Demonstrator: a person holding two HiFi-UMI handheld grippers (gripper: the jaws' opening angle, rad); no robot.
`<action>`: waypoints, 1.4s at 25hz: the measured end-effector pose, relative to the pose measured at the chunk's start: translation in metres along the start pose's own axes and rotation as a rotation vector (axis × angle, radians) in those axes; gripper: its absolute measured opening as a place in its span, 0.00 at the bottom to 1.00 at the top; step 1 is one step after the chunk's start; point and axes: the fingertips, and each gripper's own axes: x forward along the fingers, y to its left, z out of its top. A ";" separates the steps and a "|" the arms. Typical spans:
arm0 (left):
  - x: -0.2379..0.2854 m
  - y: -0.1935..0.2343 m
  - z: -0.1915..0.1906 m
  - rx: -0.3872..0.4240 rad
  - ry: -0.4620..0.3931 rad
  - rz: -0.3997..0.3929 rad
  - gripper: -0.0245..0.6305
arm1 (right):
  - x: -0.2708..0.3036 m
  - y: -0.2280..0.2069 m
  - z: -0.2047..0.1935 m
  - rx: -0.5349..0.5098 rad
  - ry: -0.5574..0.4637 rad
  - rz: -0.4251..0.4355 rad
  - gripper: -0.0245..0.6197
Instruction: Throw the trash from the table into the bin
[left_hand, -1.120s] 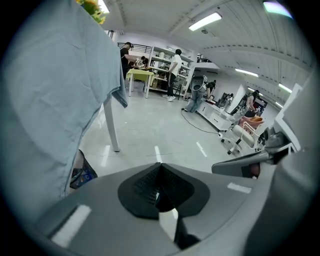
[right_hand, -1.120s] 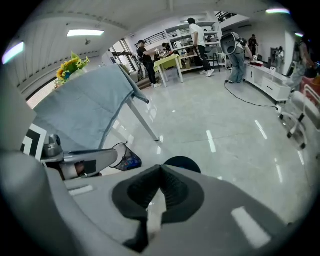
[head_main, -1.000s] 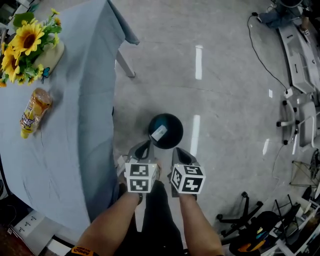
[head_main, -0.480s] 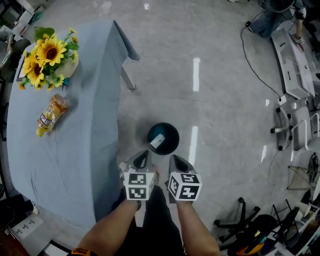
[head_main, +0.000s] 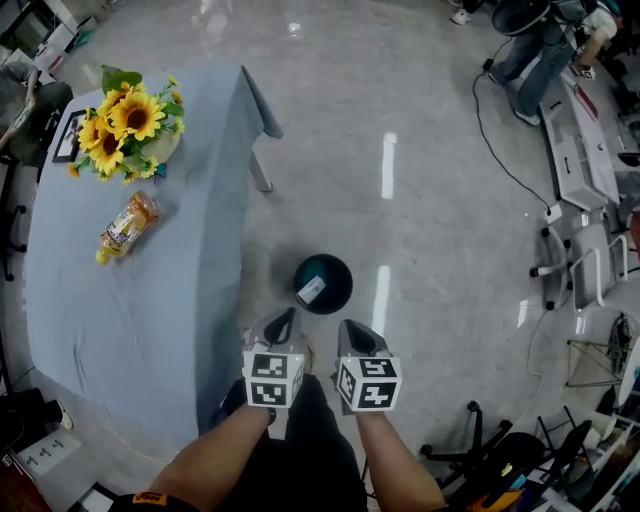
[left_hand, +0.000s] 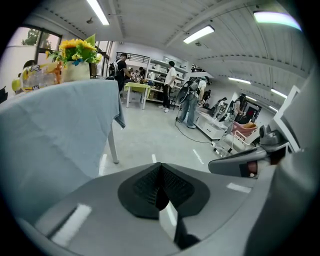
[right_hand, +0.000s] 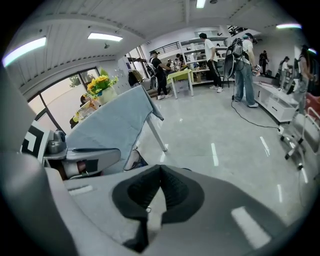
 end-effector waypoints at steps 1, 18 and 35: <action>-0.004 -0.002 0.003 0.005 -0.005 -0.005 0.05 | -0.005 0.002 0.002 0.000 -0.005 0.000 0.04; -0.095 -0.012 0.058 0.004 -0.116 -0.016 0.05 | -0.087 0.050 0.046 -0.070 -0.116 0.031 0.04; -0.172 0.014 0.100 -0.011 -0.228 0.042 0.05 | -0.129 0.115 0.090 -0.230 -0.194 0.134 0.04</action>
